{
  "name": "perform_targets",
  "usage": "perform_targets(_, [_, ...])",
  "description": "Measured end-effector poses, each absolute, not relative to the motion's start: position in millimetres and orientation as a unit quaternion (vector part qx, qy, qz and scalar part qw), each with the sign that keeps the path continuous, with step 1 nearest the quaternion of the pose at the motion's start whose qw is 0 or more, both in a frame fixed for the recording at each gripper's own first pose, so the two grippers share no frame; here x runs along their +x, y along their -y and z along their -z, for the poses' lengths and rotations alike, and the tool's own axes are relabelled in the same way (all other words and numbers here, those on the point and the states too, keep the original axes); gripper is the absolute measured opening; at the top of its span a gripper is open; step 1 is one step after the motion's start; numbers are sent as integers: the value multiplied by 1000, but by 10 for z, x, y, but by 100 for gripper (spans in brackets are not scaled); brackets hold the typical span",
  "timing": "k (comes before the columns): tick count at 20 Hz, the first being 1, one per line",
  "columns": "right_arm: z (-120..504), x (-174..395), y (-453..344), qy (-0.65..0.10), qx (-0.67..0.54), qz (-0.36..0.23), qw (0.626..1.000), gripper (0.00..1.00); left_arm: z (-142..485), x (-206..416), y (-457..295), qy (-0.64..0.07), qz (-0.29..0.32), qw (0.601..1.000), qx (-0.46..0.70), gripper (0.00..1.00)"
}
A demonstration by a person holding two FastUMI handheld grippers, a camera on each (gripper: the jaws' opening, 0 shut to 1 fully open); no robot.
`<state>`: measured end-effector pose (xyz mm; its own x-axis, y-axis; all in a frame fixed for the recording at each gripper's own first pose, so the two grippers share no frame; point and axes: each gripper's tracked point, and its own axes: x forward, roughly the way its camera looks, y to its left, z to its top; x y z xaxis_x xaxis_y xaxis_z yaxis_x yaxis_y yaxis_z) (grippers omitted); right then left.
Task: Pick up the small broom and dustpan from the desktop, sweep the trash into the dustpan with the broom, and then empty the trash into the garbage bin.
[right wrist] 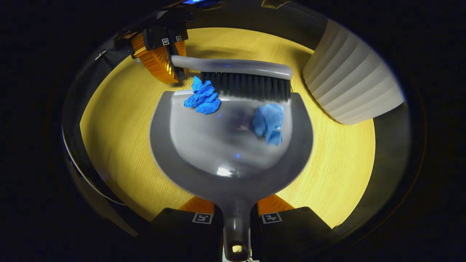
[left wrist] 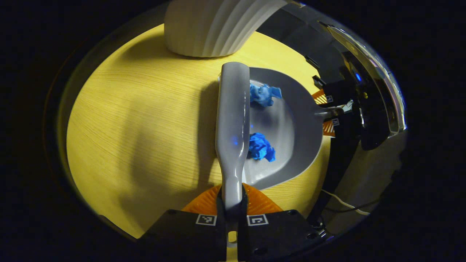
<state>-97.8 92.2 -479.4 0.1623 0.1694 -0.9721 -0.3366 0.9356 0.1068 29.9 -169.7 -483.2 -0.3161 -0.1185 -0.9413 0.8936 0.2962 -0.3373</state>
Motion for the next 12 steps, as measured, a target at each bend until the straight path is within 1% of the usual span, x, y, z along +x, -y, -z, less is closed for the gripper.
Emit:
perform_targets(3, [4760,-1029,-909,-611,-36,-151,776,34,4749,469,1682,-608,470,561,309,16])
perform_targets(7, [4466,-1153,-860,-617,-4,-103,780,34,4488,419,1501,-596,418,627,279,16])
perform_targets(10, [4017,-1294,-703,-620,14,-60,783,33,4561,171,1418,-612,382,653,228,16])
perform_targets(12, [3639,-1322,-574,-613,25,-31,789,34,4615,45,1457,-620,370,662,200,16])
